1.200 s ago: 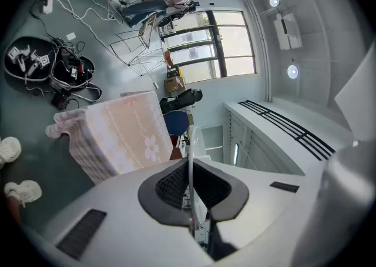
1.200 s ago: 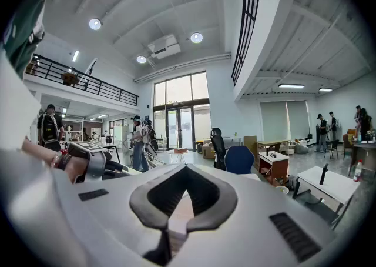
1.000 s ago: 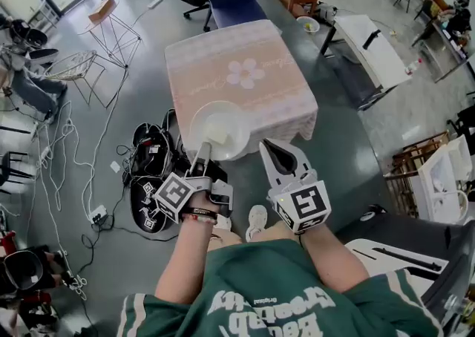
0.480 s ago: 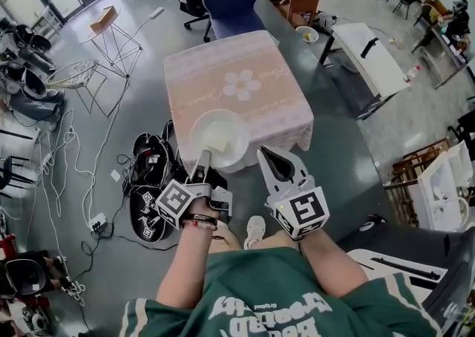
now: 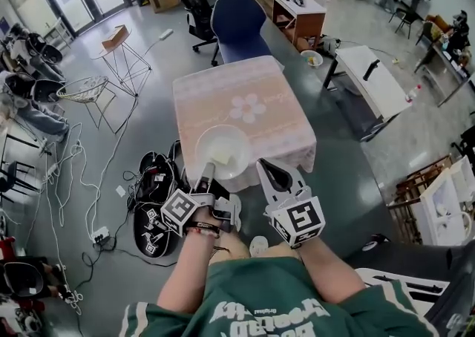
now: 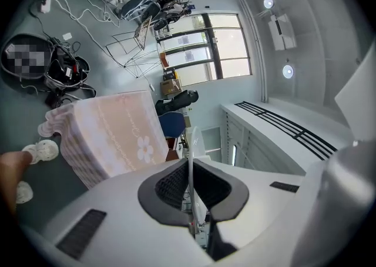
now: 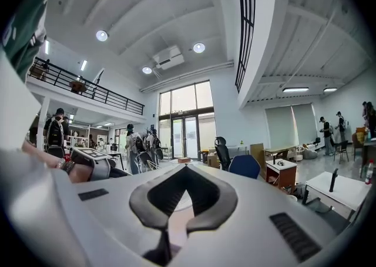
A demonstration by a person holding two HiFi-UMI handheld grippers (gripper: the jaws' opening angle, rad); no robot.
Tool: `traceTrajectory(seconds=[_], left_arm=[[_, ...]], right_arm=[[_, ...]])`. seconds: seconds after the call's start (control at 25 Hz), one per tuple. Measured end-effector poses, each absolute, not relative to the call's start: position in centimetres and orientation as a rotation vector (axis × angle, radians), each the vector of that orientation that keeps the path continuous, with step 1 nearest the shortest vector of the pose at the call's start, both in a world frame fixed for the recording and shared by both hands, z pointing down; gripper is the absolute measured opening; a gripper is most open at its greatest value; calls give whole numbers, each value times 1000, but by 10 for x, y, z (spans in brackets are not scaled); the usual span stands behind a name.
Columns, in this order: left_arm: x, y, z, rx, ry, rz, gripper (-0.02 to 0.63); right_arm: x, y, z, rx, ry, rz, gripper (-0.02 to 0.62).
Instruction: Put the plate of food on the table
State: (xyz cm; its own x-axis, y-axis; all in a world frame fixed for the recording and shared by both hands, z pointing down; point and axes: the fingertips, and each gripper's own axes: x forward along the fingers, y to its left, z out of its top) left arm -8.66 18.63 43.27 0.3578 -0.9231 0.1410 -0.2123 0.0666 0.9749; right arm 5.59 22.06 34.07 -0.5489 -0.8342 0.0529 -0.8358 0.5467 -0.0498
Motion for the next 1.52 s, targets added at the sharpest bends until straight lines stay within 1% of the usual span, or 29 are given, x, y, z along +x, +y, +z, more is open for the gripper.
traceTrajectory(seconds=[0.56,1.08,1.52], left_arm=[[-99,146,453,1409,-1113,-751,23],[-111,84,474,1378,-1112,-744,23],[-121,-3,485,1348,-1110,-709,23]], right_arm=[[46,180,365,1469,-2723,130,15],[38,117,382,1483,-2699,164,15],[24,29,388,1473,-2667,190,15]])
